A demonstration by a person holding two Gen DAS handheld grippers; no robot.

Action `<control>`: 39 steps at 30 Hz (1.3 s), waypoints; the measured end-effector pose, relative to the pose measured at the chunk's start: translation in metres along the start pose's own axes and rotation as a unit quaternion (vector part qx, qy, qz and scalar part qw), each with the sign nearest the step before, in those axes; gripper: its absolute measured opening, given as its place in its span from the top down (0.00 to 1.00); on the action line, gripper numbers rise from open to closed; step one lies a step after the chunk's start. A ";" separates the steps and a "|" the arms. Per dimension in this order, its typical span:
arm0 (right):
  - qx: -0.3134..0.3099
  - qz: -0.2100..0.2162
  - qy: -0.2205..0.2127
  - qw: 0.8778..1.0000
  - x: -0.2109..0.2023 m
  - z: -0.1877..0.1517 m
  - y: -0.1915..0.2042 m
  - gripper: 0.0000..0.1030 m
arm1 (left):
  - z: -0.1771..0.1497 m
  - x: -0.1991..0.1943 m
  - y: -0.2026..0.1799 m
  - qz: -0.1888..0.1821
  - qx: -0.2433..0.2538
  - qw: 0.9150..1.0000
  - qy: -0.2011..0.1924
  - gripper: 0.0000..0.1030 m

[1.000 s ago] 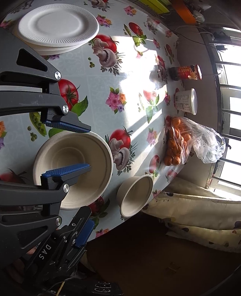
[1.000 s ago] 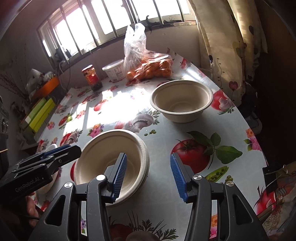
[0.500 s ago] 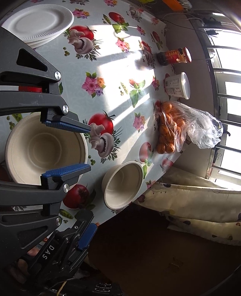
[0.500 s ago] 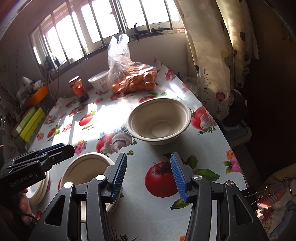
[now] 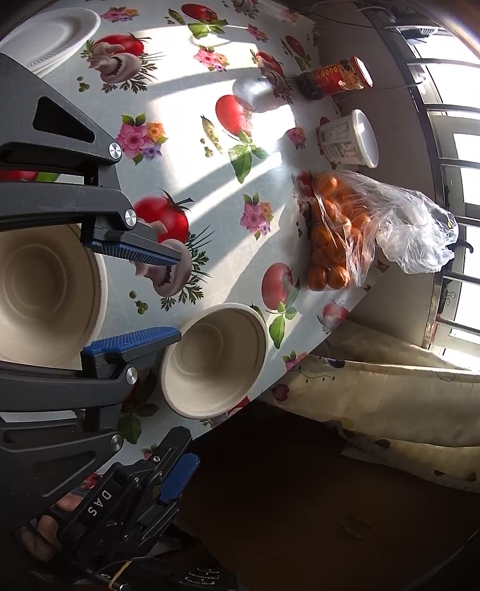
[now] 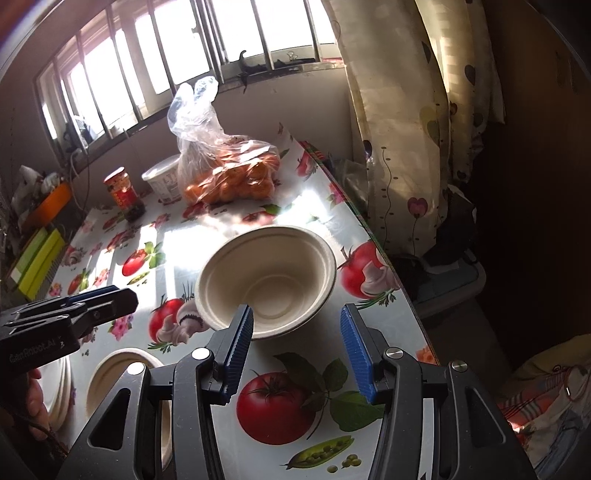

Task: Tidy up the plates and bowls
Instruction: 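Move both open grippers toward the next beige bowls, then close the left gripper on a bowl rim while the right gripper grasps another bowl rim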

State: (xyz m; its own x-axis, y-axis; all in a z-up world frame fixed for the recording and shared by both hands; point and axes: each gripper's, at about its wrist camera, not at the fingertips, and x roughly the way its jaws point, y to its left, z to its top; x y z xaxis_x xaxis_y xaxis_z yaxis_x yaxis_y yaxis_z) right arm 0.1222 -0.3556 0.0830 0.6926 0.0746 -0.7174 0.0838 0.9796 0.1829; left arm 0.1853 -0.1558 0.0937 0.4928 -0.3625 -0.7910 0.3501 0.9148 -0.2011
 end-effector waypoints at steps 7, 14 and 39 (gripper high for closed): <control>-0.002 -0.004 0.009 1.000 0.019 0.014 -0.015 0.52 | 0.010 0.019 -0.008 -0.004 -0.004 1.000 0.011 0.65; 0.006 0.000 0.019 1.000 0.036 0.018 -0.024 0.52 | 0.014 0.042 -0.007 -0.011 -0.021 0.999 0.036 0.65; 0.008 0.017 0.038 0.999 0.059 0.017 -0.024 0.78 | 0.017 0.063 -0.016 -0.026 -0.024 0.998 0.054 0.79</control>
State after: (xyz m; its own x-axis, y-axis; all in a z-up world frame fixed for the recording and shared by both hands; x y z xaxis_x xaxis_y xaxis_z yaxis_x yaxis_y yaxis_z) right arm 0.1731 -0.3781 0.0474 0.6391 0.1227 -0.7593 0.0726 0.9732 0.2184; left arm 0.2244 -0.1959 0.0571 0.3861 -0.3908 -0.8356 0.3337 0.9036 -0.2684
